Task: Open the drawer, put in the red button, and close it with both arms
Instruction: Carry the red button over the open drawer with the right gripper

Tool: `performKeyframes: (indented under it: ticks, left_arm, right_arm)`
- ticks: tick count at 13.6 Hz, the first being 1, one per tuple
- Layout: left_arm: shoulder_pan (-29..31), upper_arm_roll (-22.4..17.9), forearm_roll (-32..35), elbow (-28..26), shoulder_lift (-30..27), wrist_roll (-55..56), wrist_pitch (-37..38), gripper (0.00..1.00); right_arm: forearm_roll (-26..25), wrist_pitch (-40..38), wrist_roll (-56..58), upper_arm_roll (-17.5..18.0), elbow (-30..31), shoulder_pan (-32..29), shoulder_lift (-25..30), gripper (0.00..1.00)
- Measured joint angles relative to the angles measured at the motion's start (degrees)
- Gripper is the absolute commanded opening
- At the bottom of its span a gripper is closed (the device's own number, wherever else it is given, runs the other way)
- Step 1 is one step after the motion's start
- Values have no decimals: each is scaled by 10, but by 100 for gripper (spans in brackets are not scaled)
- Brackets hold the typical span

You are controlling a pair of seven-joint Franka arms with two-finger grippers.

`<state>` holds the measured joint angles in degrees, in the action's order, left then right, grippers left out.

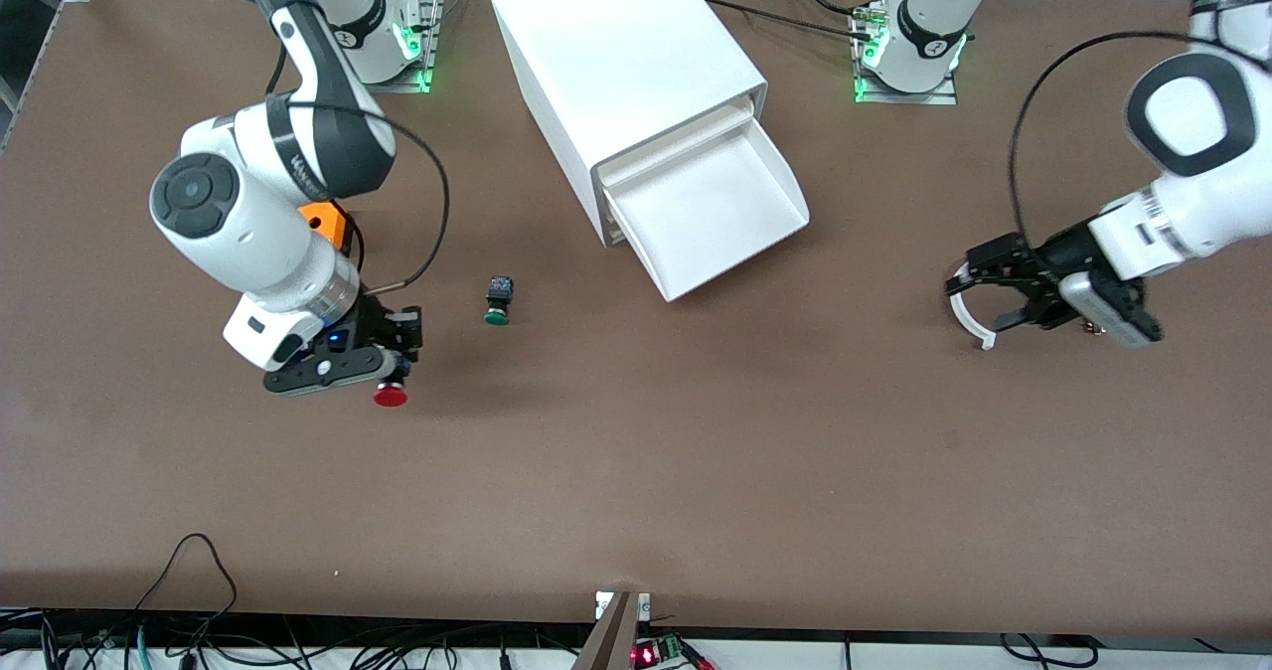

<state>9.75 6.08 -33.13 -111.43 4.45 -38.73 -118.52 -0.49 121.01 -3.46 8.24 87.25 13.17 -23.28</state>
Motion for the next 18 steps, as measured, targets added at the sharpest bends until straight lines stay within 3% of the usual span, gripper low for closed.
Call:
performKeyframes:
  ticks: [3, 7, 9, 13, 18]
  left_arm:
    - [7, -25, 125, 37, -41, 38, 76, 100]
    - [-3, -16, 267, 78, -79, 143, 148, 100]
    - [-11, -14, 289, 86, -82, 173, 154, 100]
    - [-11, -15, 321, 96, -83, 224, 168, 100]
    - [-12, -14, 321, 99, -83, 250, 173, 100]
  right_arm:
    - [0, -5, 41, 65, -31, 3, -1, 32]
    - [-1, -9, 172, 126, -51, 4, -12, 32]
    - [-1, -9, 254, 152, -55, 9, -26, 32]
    - [-7, -9, 365, 162, -78, 63, -50, 32]
    - [-120, -10, 387, 164, -97, 165, -77, 32]
